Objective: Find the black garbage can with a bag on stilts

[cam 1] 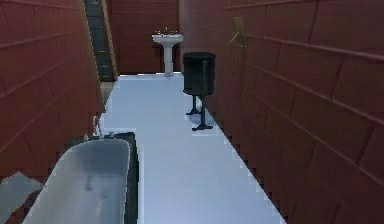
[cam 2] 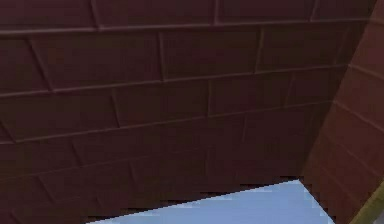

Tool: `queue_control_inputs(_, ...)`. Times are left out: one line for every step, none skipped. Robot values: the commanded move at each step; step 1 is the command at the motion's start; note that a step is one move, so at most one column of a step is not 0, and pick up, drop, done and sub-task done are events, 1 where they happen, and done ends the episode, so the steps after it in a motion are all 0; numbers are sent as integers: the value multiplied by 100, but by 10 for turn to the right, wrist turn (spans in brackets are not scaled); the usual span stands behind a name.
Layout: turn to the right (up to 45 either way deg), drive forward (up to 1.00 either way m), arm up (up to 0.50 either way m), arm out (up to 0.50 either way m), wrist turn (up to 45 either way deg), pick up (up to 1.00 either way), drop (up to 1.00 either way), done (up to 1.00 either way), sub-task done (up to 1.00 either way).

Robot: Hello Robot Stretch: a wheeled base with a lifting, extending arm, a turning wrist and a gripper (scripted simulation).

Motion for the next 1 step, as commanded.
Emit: queue_control_inputs(300,0,0,0,0,0,0,0,0)
